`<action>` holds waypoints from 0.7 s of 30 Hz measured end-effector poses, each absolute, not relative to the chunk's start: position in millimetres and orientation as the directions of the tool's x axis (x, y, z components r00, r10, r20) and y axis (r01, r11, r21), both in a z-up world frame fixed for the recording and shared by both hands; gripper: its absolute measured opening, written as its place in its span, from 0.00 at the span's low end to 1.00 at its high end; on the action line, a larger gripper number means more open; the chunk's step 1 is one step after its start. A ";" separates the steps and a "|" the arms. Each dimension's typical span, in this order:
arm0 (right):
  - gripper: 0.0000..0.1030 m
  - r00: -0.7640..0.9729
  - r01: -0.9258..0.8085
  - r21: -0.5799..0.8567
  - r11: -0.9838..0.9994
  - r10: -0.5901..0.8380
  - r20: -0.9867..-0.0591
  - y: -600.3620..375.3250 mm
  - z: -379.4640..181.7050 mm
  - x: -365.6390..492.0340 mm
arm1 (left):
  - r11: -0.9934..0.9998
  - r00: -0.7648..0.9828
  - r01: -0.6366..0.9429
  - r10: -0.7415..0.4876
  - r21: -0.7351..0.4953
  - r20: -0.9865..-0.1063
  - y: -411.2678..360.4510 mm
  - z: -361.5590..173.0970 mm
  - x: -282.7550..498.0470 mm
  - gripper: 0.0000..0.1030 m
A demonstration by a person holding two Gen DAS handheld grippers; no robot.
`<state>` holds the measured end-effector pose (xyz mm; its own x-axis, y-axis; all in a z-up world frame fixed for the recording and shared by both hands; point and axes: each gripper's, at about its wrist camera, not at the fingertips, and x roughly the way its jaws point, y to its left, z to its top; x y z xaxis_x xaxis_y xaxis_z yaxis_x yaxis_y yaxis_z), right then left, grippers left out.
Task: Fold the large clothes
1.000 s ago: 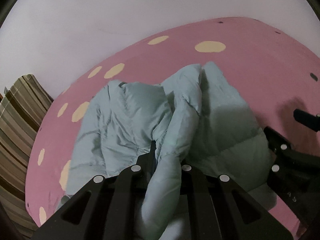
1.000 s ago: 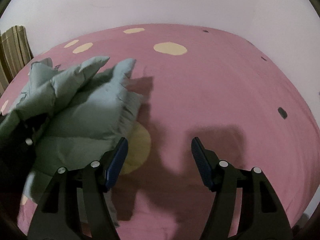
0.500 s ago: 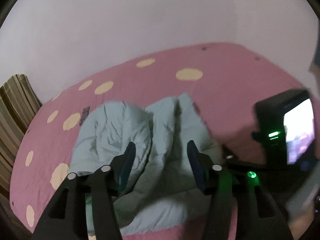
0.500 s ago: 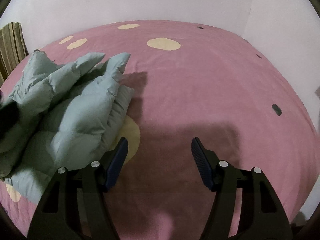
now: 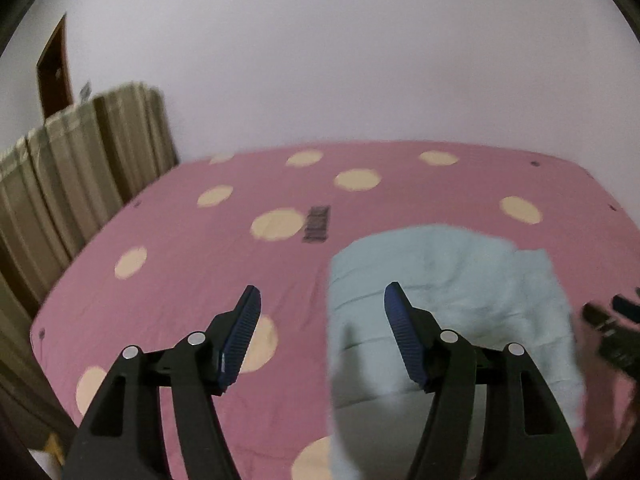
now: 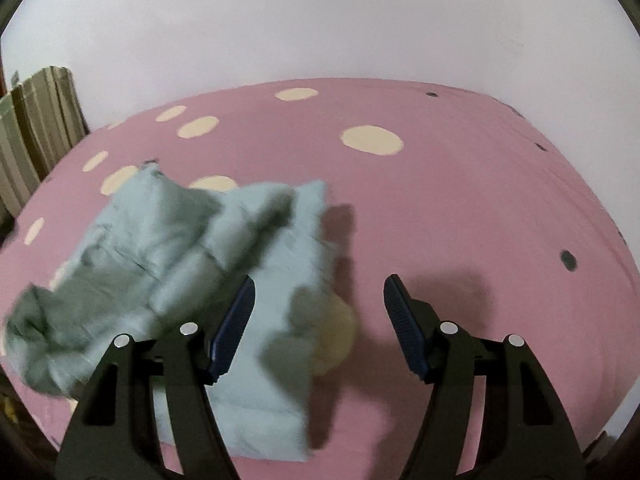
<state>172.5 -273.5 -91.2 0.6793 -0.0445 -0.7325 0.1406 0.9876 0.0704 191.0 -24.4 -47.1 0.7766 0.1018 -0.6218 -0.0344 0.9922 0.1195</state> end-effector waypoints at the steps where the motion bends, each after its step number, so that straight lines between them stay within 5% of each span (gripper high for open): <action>1: 0.66 0.680 0.131 0.081 0.988 -0.030 -0.732 -269.6 -88.8 176.1 | 0.994 0.766 -0.041 0.098 0.104 -0.636 -18.1 -54.5 194.5 0.62; 19: 0.74 0.559 0.023 0.151 0.988 0.113 -0.821 -190.4 -115.1 216.3 | 1.000 0.690 0.017 0.002 0.019 -0.723 -3.7 -117.1 207.8 0.62; 20: 0.72 0.556 0.024 0.165 0.986 0.124 -0.822 -190.4 -116.4 216.5 | 1.000 0.690 0.020 -0.001 0.018 -0.724 -3.3 -118.4 208.7 0.62; 21: 0.58 0.554 0.020 0.181 0.983 0.140 -0.821 -190.2 -117.0 216.8 | 1.000 0.689 0.022 -0.004 0.015 -0.724 -2.5 -118.9 208.9 0.62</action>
<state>216.8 -190.2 -117.0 0.5538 0.1395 -0.8209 0.0203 0.9833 0.1809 208.9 -2.5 -118.9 0.6895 -0.0044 -0.7243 0.0221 0.9996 0.0149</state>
